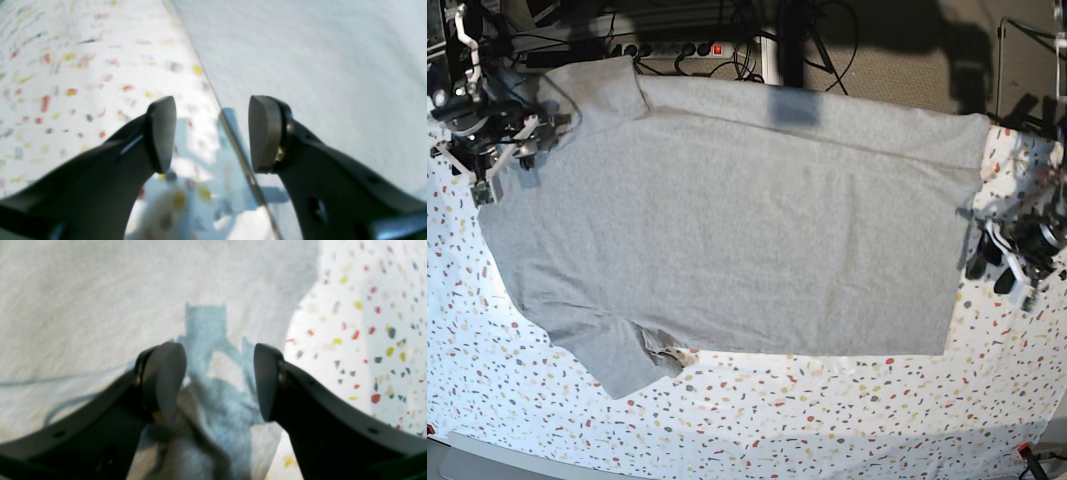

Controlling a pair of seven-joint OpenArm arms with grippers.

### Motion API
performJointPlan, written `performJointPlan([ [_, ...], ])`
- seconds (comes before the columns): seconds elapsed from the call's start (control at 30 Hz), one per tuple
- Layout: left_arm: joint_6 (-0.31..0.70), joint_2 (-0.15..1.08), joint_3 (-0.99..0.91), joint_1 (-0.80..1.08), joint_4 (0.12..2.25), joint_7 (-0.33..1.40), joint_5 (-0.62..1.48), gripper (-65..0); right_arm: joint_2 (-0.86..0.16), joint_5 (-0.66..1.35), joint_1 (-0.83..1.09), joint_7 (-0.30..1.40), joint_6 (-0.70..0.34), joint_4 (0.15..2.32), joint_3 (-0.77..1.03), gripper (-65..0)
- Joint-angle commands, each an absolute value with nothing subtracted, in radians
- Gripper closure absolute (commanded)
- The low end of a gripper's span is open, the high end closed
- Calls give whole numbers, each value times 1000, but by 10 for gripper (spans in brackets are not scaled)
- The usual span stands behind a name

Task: Fold the T-shirt properly
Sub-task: 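Move both grippers to the shirt's side edges and grasp them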

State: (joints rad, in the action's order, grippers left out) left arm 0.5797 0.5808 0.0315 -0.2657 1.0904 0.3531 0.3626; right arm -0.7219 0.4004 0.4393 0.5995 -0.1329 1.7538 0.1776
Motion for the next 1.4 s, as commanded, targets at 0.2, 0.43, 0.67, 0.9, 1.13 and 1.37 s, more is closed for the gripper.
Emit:
performJointPlan([
  [0.2, 607, 503, 25, -648, 561, 251, 344, -335, -743, 404, 377, 579, -178, 1726, 189, -358],
  [0.43, 607, 415, 25, -886, 135, 110, 102, -335, -743, 404, 377, 580, -179, 1726, 189, -358],
  [0.67, 541, 347, 25, -892, 60, 52, 7, -304, -743, 400, 377, 585, -179, 1726, 189, -358],
  [0.9, 516, 352, 25, -886, 45, 77, 10, -304, -743, 397, 377, 610, -180, 1726, 189, -358],
  [1.13, 434, 350, 25, -866, 45, 39, 27, -305, -743, 397, 377, 610, -180, 1727, 189, -358],
  [1.37, 435, 343, 25, -861, 45, 53, 26, -305, -743, 397, 377, 600, -180, 1727, 189, -358],
])
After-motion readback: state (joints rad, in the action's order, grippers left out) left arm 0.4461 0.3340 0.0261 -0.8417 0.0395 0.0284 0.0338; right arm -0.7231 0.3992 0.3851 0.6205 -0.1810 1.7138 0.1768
